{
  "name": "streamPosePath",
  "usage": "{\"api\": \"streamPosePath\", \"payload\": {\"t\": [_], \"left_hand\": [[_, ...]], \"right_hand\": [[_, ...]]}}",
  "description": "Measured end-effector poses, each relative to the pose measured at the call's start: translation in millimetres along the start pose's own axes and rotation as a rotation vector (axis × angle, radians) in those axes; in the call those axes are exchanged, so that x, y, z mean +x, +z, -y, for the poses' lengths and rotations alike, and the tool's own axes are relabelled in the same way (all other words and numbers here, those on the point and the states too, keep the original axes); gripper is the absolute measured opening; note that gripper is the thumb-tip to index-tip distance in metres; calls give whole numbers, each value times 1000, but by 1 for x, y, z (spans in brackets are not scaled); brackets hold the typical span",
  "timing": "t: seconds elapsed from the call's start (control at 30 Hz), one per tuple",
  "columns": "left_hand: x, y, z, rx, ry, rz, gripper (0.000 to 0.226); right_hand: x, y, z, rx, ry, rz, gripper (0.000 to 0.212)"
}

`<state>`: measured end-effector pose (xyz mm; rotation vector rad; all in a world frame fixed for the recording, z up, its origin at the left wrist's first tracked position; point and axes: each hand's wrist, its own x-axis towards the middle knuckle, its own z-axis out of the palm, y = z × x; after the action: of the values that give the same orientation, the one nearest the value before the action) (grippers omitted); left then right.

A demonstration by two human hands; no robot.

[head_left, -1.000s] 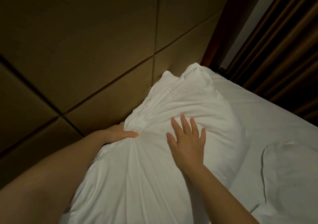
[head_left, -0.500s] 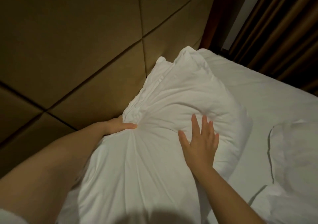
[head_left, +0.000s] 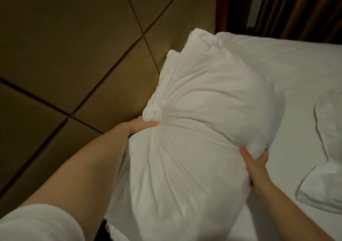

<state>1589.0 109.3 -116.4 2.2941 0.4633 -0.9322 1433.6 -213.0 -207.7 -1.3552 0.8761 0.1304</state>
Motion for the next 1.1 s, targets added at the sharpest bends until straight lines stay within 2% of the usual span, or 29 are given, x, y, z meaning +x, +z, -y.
{"api": "streamPosePath", "payload": {"t": [0.07,0.17,0.2,0.27,0.33,0.4,0.5,0.63,0.67,0.73,0.8,0.87,0.93,0.97,1.03,1.1], "left_hand": [[0,1,0,6,3,7,79],[-2,1,2,-6,18,-20,84],[-1,3,3,2,24,-42,75],[0,7,8,-41,60,-102,51],[-10,7,2,-117,78,-170,46],[-22,4,-12,-173,66,-185,51],[-35,-10,-45,-240,103,-189,49],[-46,-29,-97,-277,148,-151,61],[-46,-32,-107,-281,156,-138,60],[-42,-32,-119,-268,161,-118,56],[-29,-19,-118,-145,104,-123,49],[-14,6,-103,245,-10,-144,43],[4,29,-86,644,-43,-239,46],[2,36,-84,753,-4,-321,43],[-10,43,-92,807,124,-501,32],[-24,46,-104,801,244,-607,31]], "right_hand": [[10,-14,-16,167,150,150,141],[11,-18,-38,266,391,338,133],[14,-14,-43,288,435,336,123],[13,-5,-44,352,475,328,90],[4,0,-34,426,499,337,70],[-2,-2,-15,470,469,362,64],[3,-8,20,431,342,335,72],[23,-28,74,389,229,309,62],[29,-34,87,363,203,303,63],[38,-40,111,262,158,302,79],[45,-39,124,127,165,277,104],[47,-30,123,-39,162,189,118],[41,-15,119,-205,74,37,97],[38,-8,116,-285,38,-19,89],[31,-4,112,-454,-2,-67,78],[21,-7,111,-647,-71,-65,70]]}}
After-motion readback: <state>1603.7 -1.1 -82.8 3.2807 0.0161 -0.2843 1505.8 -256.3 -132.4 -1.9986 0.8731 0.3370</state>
